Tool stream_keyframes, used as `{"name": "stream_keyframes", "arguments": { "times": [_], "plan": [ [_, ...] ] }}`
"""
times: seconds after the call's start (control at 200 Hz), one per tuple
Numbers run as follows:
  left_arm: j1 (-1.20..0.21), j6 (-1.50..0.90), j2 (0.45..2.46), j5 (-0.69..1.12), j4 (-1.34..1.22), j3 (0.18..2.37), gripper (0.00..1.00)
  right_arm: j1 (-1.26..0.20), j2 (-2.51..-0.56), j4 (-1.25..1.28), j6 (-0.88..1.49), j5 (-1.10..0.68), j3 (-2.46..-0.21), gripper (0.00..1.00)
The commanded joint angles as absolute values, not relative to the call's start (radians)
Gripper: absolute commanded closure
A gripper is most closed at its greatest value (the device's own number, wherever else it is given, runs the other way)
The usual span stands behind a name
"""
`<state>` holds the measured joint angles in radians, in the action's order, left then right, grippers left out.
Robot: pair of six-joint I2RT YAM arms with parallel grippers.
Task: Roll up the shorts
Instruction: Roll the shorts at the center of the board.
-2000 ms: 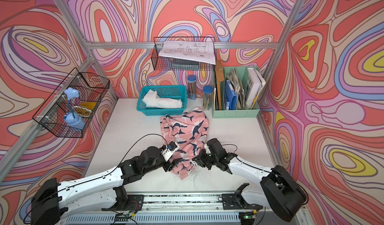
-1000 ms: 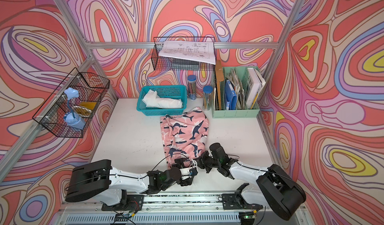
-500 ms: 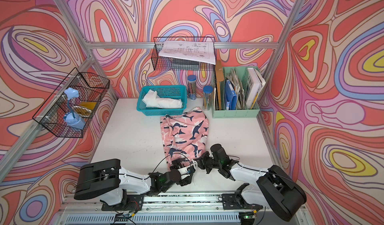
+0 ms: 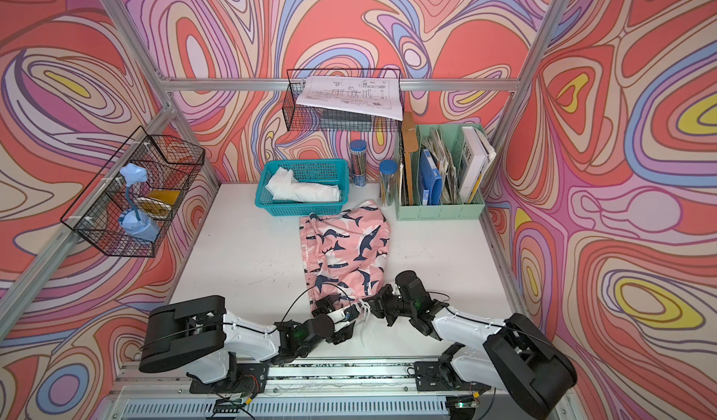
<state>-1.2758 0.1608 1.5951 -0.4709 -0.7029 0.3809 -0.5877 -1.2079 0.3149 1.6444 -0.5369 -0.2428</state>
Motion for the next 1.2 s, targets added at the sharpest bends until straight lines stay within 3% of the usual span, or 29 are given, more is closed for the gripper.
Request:
{"name": "stream_keyframes", "arguments": {
  "times": [0.0,0.095,0.295,0.506,0.616,0.671,0.846,1.061,1.192],
  "plan": [
    [-1.265,0.178,1.572,-0.456,-0.691,0.371,0.06,-0.581,-1.219,0.313,1.620,-0.561,-0.250,1.00],
    [-1.261,0.183,1.564,-0.441,-0.670,0.381,0.12,-0.581,-1.224,0.318,1.612,-0.562,-0.249,1.00],
    [-1.258,0.171,1.596,-0.416,-0.667,0.386,0.44,-0.581,-1.240,0.313,1.579,-0.572,-0.256,1.00],
    [-1.229,0.166,1.596,-0.354,-0.606,0.412,0.68,-0.581,-1.244,0.304,1.550,-0.568,-0.262,1.00],
    [-1.200,0.161,1.574,-0.301,-0.564,0.425,0.85,-0.581,-1.245,0.296,1.538,-0.561,-0.266,1.00],
    [-1.188,0.159,1.558,-0.280,-0.541,0.431,1.00,-0.581,-1.245,0.287,1.530,-0.554,-0.269,0.81],
    [-1.161,0.152,1.487,-0.222,-0.436,0.455,1.00,-0.581,-1.223,0.198,1.446,-0.519,-0.304,0.45],
    [-1.129,0.154,1.401,-0.130,-0.287,0.498,1.00,-0.581,-1.150,0.015,1.280,-0.427,-0.395,0.21],
    [-1.095,0.166,1.368,-0.023,-0.167,0.560,1.00,-0.580,-1.065,-0.153,1.186,-0.296,-0.461,0.16]
  ]
}}
